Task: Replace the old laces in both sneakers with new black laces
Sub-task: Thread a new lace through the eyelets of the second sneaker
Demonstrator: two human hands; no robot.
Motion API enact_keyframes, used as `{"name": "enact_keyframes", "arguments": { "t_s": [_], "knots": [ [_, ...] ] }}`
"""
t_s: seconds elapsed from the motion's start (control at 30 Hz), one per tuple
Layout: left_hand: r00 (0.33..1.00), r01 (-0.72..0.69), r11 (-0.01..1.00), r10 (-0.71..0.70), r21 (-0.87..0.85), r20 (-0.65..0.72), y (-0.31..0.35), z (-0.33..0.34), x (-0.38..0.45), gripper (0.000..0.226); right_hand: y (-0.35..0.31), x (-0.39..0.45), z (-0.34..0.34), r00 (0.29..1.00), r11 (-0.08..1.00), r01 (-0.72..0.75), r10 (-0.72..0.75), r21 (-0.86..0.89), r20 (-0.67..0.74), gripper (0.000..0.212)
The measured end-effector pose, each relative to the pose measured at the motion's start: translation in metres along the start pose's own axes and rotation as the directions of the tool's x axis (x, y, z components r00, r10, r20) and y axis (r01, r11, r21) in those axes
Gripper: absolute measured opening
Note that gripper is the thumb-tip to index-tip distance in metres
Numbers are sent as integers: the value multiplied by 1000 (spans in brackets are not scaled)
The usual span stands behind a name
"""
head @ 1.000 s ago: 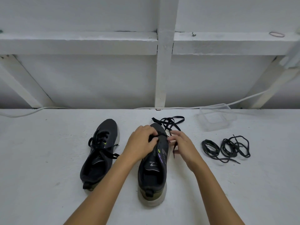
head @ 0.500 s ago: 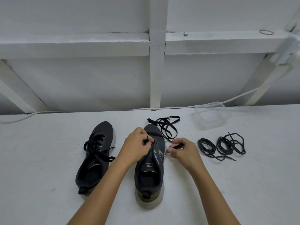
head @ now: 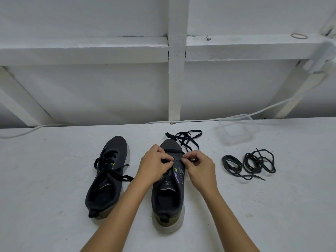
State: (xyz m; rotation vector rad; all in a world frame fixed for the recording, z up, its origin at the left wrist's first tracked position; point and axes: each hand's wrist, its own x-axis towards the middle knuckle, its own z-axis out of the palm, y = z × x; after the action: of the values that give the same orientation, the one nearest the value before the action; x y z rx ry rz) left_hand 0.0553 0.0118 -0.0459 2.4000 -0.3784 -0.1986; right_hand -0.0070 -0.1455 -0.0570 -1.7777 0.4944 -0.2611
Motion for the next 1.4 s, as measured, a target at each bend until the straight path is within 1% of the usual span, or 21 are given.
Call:
{"name": "enact_keyframes", "arguments": {
  "t_s": [0.13, 0.33, 0.43, 0.53, 0.63, 0.7, 0.77, 0.87, 0.97, 1.07, 1.17, 1.27, 1.4],
  "knots": [
    [1000, 13, 1000, -13, -12, -9, -1, 2, 0, 12, -3, 0, 3, 998, 998, 56, -56, -42, 1, 23],
    [999, 29, 999, -29, -45, -13, 0, 3, -1, 11, -3, 0, 4, 997, 991, 80, -81, -108, -1, 23],
    [999, 37, 997, -39, -67, -31, 1, 5, -2, 10, -3, 1, 4, 993, 982, 114, -112, -154, 21, 21],
    [998, 37, 996, -42, -84, -48, 0, 6, -4, 10, -4, 3, 4, 981, 952, 192, -183, -238, 62, 24],
    [998, 30, 997, -33, -76, -45, 2, 6, -4, 10, -4, 7, 8, 948, 885, 319, -289, -338, 135, 28],
    [998, 28, 998, -31, -62, -48, 2, 6, -4, 10, -4, 10, 11, 932, 856, 360, -314, -372, 178, 29],
    [997, 44, 998, -47, -50, -57, 1, 6, -4, 10, -2, 10, 12, 938, 879, 343, -300, -330, 175, 26],
    [995, 74, 997, -72, 26, -65, 4, 8, -3, 11, 0, 4, 9, 971, 941, 225, -194, -252, 139, 20],
    [990, 117, 987, -107, 110, -91, 11, 11, -3, 12, 1, -2, 10, 984, 961, 151, -124, -231, 127, 23],
    [990, 116, 980, -101, 164, -99, 13, 13, -2, 15, -1, -6, 12, 990, 973, 115, -94, -201, 108, 27],
    [995, 72, 979, -58, 191, -77, 14, 12, -2, 17, -4, -9, 9, 992, 986, 67, -50, -150, 117, 33],
    [999, -38, 980, 44, 194, -27, 10, 11, 1, 18, -5, -10, 5, 993, 995, 15, -4, -99, 115, 41],
    [988, -145, 975, 134, 170, 74, 5, 0, 6, 18, -1, -11, 8, 993, 995, 33, -23, -90, 112, 55]
  ]
}}
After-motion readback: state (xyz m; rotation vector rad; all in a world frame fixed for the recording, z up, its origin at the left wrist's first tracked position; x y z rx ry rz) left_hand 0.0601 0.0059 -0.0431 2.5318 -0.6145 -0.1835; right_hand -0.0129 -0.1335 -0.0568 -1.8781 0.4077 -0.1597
